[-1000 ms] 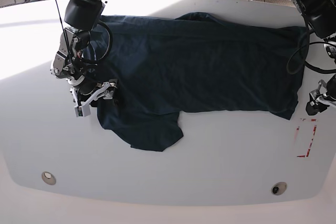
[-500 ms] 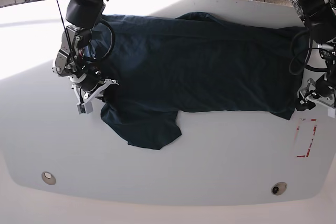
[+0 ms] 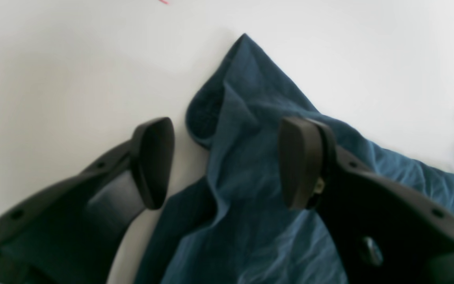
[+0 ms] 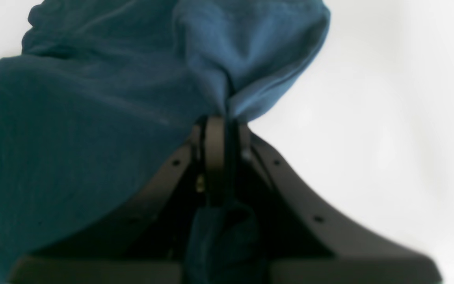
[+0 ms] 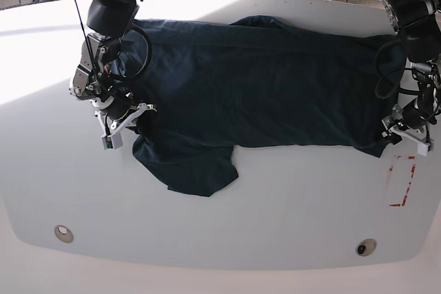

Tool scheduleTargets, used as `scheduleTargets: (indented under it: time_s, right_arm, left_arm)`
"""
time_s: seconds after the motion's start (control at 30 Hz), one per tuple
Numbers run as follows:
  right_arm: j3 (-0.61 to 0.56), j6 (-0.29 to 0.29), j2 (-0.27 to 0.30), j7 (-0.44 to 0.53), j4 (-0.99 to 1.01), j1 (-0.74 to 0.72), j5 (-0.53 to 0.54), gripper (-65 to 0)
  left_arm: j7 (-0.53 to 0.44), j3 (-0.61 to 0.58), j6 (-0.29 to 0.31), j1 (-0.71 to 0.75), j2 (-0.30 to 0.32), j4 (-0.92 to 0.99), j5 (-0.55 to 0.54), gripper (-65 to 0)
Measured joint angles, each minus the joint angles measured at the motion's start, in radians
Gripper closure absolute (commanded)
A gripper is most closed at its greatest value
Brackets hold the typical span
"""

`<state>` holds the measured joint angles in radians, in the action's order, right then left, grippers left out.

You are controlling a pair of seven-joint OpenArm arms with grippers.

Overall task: Fold the T-shirt properly
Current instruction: 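Release the left gripper and regrasp the shirt edge beside it, then lift the shirt high with both grippers, stretching it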

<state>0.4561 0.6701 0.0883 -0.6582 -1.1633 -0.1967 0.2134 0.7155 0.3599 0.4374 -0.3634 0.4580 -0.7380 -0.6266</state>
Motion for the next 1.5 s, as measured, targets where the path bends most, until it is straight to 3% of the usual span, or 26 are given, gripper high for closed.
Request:
scheduleTargets:
  time_s: [0.47,0.57,0.6,0.63,0.67,0.73,1.23,1.5]
  right_arm:
    - [0.000,0.000,-0.002,0.000,0.000,0.000,0.000,-2.2]
    - [0.000,0.000,-0.003,0.000,0.000,0.000,0.000,-2.2]
    - [0.000,0.000,-0.003,0.000,0.000,0.000,0.000,-2.2]
    - [0.000,0.000,-0.003,0.000,0.000,0.000,0.000,-2.2]
    - [0.000,0.000,-0.002,0.000,0.000,0.000,0.000,-2.2]
    - [0.000,0.000,-0.002,0.000,0.000,0.000,0.000,-2.2]
    - [0.000,0.000,-0.003,-0.003,-0.007,-0.001,0.000,-2.1]
    - [-0.004,-0.014,-0.013,-0.171,-0.173,0.011,-0.034,-1.6]
  left_arm:
    - [-0.018,-0.036,0.014,-0.003,-0.050,-0.005,-0.030,-37.1]
    - [-0.018,-0.036,0.016,-0.002,-0.049,-0.005,-0.029,-25.7]
    - [-0.016,-0.036,0.015,-0.002,-0.049,-0.005,-0.027,-17.4]
    - [-0.017,-0.036,0.011,-0.002,-0.049,-0.005,-0.019,-14.7]
    - [-0.018,-0.036,0.008,-0.001,-0.049,-0.005,-0.017,-7.8]
    - [-0.006,-0.037,0.009,0.002,-0.050,-0.002,-0.009,-1.8]
    - [-0.004,-0.044,0.008,0.005,-0.050,-0.005,-0.014,-0.6]
    - [0.057,-0.048,-0.011,0.035,-0.056,-0.145,0.031,-0.6]
